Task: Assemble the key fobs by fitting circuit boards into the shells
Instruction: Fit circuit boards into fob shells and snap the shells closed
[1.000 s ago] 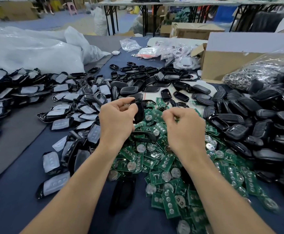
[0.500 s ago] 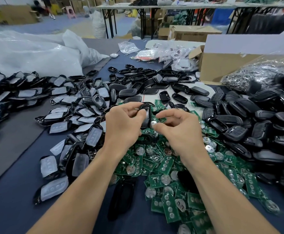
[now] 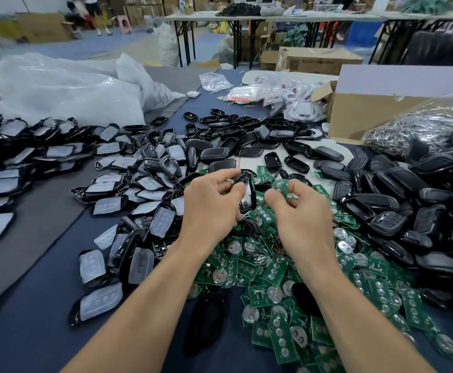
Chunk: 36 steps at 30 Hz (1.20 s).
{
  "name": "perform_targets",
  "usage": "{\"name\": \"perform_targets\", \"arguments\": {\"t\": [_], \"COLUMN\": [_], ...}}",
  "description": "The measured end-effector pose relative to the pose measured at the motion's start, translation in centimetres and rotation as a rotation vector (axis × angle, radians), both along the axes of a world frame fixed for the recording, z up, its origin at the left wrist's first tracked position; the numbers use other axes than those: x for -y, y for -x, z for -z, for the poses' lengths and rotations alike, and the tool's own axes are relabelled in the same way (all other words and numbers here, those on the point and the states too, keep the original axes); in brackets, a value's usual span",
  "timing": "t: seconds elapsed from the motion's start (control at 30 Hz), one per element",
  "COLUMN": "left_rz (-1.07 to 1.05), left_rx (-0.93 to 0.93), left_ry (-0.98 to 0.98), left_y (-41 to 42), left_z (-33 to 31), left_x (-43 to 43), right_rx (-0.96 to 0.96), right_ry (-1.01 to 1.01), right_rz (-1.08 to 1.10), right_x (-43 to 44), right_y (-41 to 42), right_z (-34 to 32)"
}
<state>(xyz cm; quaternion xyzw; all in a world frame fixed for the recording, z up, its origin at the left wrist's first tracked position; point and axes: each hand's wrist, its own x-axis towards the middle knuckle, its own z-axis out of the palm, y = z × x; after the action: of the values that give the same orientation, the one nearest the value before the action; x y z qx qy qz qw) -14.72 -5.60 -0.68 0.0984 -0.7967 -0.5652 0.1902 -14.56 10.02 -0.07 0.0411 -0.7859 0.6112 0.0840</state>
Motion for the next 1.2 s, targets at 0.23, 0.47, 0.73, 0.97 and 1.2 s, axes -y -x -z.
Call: {"name": "perform_targets", "arguments": {"t": [0.23, 0.47, 0.73, 0.97, 1.2], "left_rz": [0.043, 0.114, -0.013, 0.025, -0.082], "left_rx": [0.019, -0.021, -0.035, -0.047, -0.057], "left_ry": [-0.184, -0.269, -0.243, -0.189, -0.053], "left_y": [0.1, -0.5, -0.6, -0.8, -0.9], "left_z": [-0.3, -1.0, -1.1, -0.8, -0.9], "left_x": [0.1, -0.3, -0.6, -1.2, -0.6], "right_rx": [-0.003, 0.005, 0.085, 0.123, -0.034], "right_ry": [-0.057, 0.037, 0.230, 0.406, 0.094], "right_rz": [-0.002, 0.010, -0.041, -0.075, 0.073], "right_x": [0.2, 0.1, 0.0, 0.0, -0.2], "right_y": [0.0, 0.6, 1.0, 1.3, 0.7], "right_z": [-0.2, 0.1, -0.1, -0.1, -0.3]}}
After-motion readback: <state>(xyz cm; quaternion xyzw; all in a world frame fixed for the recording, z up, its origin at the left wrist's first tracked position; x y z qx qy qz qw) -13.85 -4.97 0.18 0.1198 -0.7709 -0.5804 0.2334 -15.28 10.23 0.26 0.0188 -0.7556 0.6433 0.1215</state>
